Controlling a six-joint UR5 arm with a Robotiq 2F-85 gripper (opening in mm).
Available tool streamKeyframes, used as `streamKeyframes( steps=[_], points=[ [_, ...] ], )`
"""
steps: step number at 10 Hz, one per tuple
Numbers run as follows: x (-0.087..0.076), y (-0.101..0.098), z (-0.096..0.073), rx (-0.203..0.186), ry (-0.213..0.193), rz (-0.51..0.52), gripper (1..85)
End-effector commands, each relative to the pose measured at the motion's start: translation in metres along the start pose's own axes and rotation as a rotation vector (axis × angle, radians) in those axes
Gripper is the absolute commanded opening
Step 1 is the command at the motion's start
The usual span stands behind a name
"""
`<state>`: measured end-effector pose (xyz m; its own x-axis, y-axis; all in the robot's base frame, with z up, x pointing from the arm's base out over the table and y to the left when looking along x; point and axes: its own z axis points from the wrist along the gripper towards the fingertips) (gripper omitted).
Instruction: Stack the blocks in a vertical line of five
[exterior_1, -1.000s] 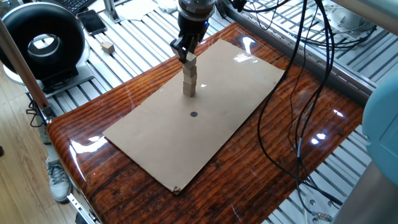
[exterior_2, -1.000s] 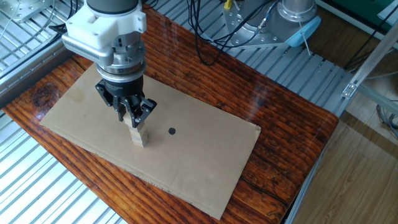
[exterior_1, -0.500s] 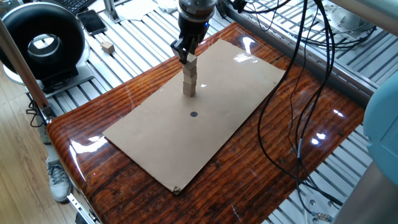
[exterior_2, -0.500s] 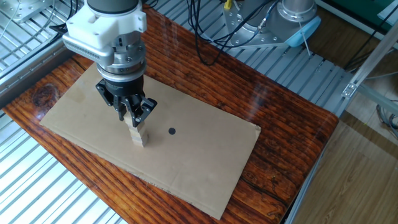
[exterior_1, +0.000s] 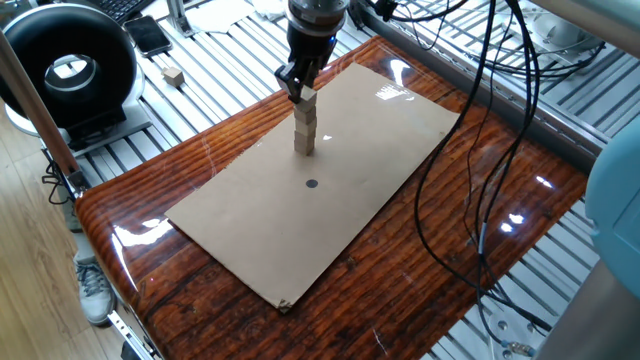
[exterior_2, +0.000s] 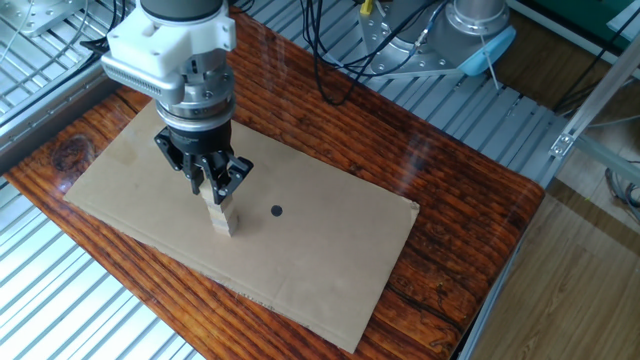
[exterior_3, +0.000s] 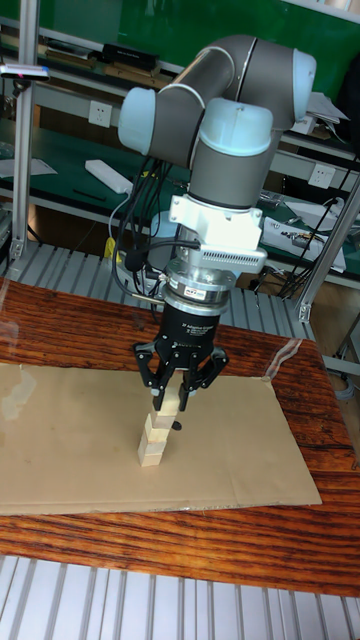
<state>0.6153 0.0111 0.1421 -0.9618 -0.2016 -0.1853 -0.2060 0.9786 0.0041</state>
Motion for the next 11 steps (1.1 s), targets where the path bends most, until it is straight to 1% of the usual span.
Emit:
streamKeyframes(
  steps=[1,3,6,8,11],
  points=[
    [-0.0006,0.0006,-0.0004,-0.011,-0.006,0.001,15.3],
    [0.0014,-0.0004,0.0008,-0.013,-0.006,-0.003,16.7],
    [0.0025,0.0010,0.0011,-0.024,-0.009,-0.009,21.3],
    [0.0009,0.0043,0.0005,-0.038,-0.015,-0.012,32.7],
    [-0.0009,0.0028,-0.0016,-0.046,-0.020,-0.026,43.0]
  ],
)
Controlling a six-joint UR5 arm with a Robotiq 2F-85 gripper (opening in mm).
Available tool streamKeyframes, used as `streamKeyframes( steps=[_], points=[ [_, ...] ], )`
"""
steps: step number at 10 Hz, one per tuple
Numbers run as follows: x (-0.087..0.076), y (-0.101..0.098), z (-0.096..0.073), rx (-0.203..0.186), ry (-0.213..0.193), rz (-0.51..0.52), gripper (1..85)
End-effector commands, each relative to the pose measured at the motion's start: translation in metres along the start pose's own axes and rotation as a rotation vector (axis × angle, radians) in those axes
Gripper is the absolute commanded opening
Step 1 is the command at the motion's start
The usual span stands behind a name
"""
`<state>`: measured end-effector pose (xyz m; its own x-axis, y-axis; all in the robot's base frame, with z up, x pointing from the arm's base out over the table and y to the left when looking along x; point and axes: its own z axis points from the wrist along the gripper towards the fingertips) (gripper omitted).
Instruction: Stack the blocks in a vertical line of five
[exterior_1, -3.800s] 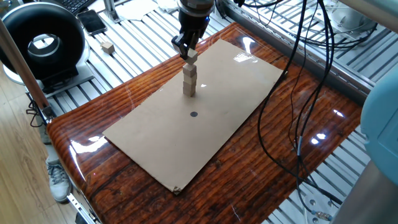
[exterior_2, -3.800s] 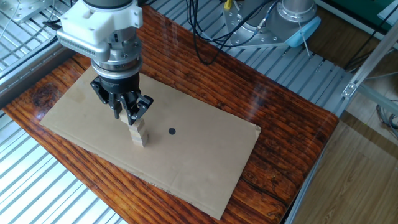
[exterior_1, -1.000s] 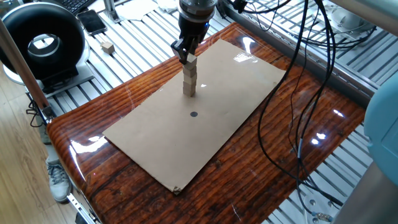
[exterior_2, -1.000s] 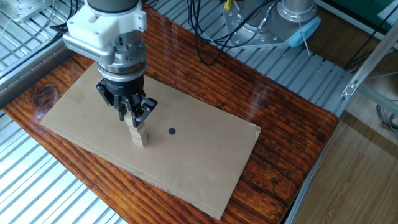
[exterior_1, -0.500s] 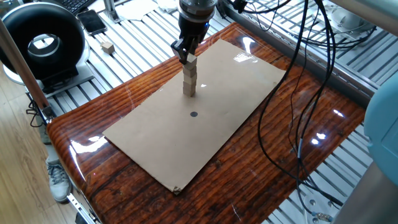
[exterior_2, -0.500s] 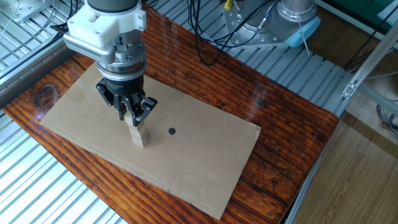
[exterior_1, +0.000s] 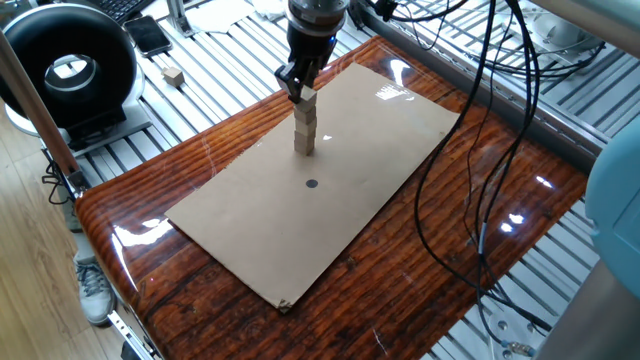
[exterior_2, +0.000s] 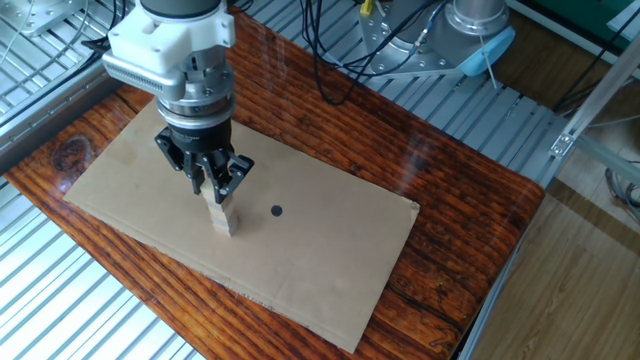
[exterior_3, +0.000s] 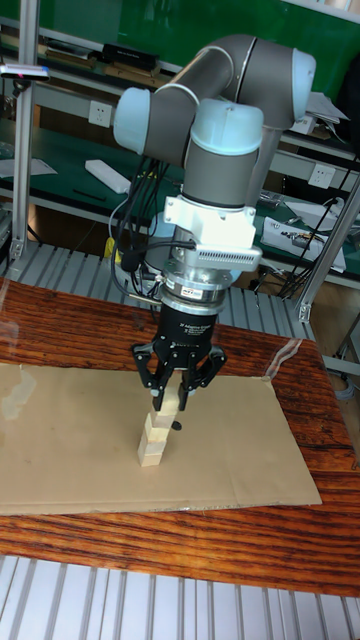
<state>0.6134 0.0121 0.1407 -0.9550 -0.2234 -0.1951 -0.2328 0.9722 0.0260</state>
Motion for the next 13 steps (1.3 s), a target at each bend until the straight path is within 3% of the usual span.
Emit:
streamKeyframes(
  steps=[1,6,10,11,12,13],
  points=[
    [-0.003,0.002,-0.002,-0.020,-0.013,-0.004,45.3],
    [-0.006,0.010,-0.004,-0.045,-0.024,-0.001,55.7],
    [-0.021,-0.002,-0.040,-0.046,0.003,-0.028,56.7],
    [-0.027,-0.008,-0.052,-0.028,0.007,-0.033,51.3],
    [-0.030,-0.020,-0.061,0.017,0.021,-0.032,30.7],
    [-0.032,-0.031,-0.068,0.074,0.034,-0.018,1.0]
  ],
)
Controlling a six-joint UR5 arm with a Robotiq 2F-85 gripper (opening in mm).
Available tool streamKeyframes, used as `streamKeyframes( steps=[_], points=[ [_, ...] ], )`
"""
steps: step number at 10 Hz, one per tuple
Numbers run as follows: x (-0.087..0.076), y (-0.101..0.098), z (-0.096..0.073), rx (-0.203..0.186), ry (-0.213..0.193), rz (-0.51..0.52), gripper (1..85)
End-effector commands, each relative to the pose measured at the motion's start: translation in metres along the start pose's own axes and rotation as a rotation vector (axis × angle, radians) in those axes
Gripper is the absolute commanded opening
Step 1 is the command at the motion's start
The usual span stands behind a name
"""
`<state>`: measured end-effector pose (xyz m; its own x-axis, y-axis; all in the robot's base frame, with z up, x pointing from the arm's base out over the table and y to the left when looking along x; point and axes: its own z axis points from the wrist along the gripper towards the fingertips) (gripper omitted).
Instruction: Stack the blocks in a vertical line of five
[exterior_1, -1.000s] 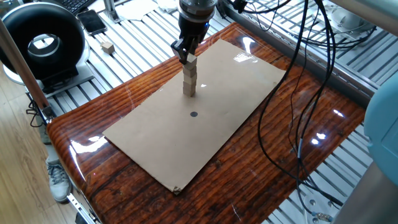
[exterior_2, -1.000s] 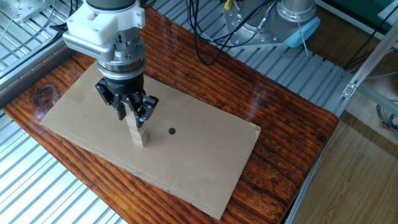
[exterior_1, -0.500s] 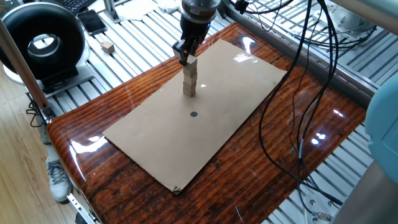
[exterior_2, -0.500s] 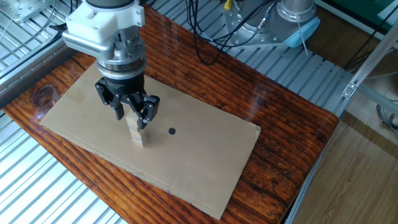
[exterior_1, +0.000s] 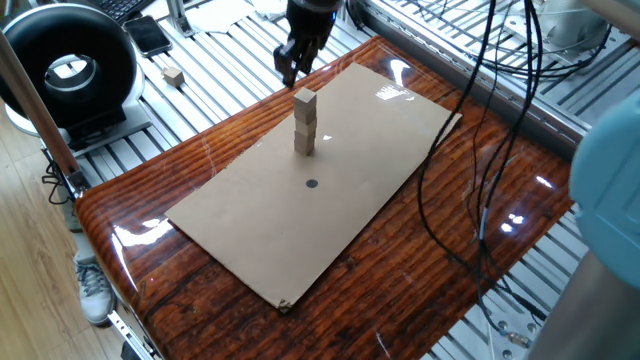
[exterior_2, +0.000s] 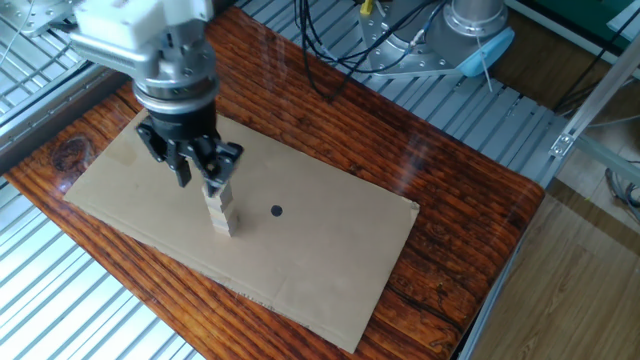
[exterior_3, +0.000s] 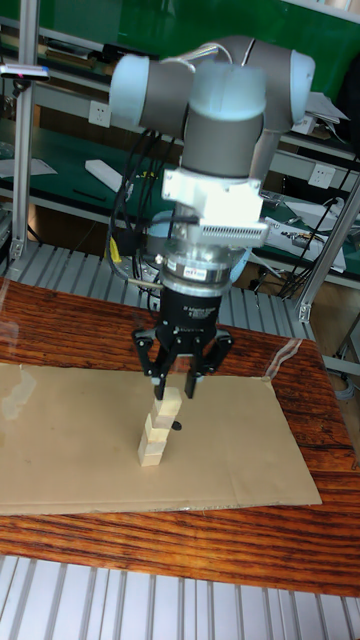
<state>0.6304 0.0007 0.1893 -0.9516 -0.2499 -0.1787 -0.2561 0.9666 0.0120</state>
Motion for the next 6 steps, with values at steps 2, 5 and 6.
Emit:
streamKeyframes(
  steps=[2,5,6],
  points=[
    [-0.020,-0.009,-0.031,0.044,0.005,0.043,1.0],
    [-0.020,-0.005,-0.034,0.015,0.006,0.033,1.0],
    [-0.019,-0.008,-0.035,0.006,0.011,0.012,1.0]
  ],
)
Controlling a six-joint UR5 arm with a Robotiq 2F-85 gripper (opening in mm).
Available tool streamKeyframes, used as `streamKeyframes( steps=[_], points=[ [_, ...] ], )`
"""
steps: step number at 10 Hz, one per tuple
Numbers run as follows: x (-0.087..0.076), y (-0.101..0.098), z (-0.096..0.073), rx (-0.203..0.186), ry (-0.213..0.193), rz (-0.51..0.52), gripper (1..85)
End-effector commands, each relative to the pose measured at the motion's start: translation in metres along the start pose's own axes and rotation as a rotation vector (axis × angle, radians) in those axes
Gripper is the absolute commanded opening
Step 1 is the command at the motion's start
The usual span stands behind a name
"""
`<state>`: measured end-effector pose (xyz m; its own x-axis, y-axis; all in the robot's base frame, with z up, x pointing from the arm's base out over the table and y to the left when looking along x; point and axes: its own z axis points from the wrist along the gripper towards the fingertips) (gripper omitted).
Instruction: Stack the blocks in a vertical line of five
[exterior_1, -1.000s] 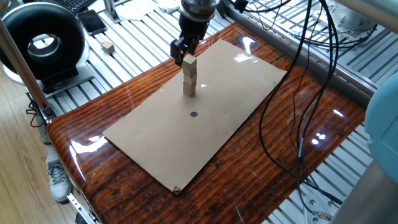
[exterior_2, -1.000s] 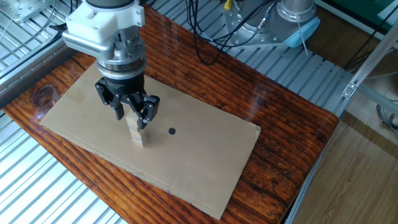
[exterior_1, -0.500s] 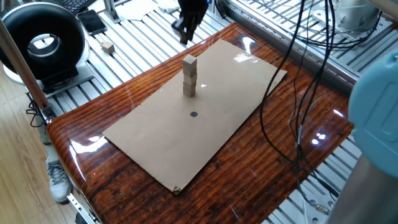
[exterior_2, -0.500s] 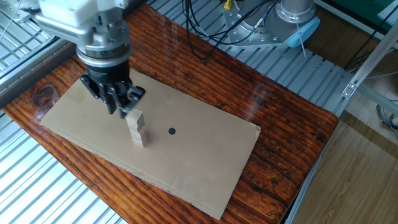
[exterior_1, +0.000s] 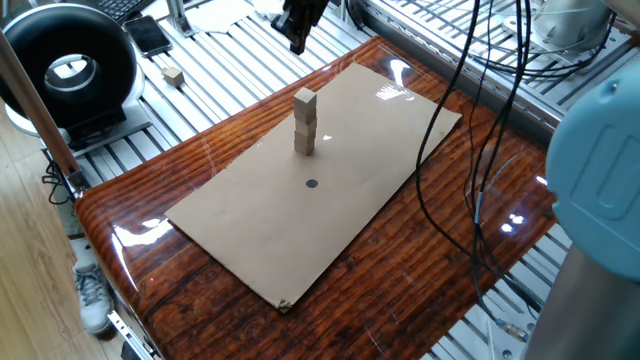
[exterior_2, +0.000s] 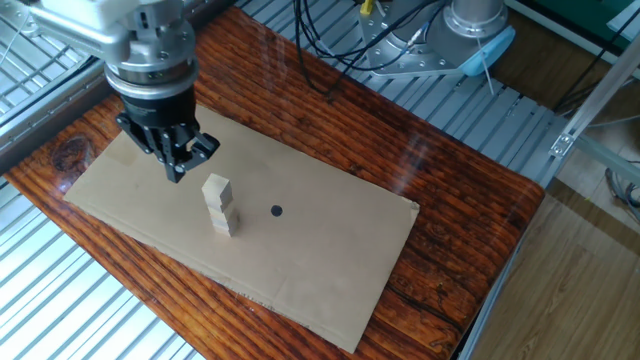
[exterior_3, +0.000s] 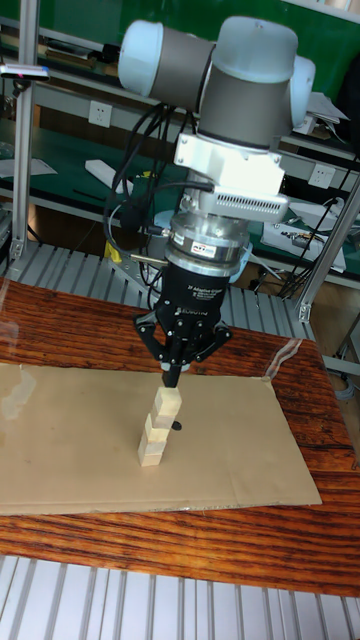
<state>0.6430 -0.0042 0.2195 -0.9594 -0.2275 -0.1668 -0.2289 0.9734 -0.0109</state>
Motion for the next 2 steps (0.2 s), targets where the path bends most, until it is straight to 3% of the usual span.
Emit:
streamKeyframes(
  steps=[1,2],
  points=[
    [-0.0021,-0.0014,-0.0061,-0.027,0.005,-0.023,1.0],
    [-0.0017,-0.0038,-0.0043,-0.017,0.016,-0.039,1.0]
  ],
)
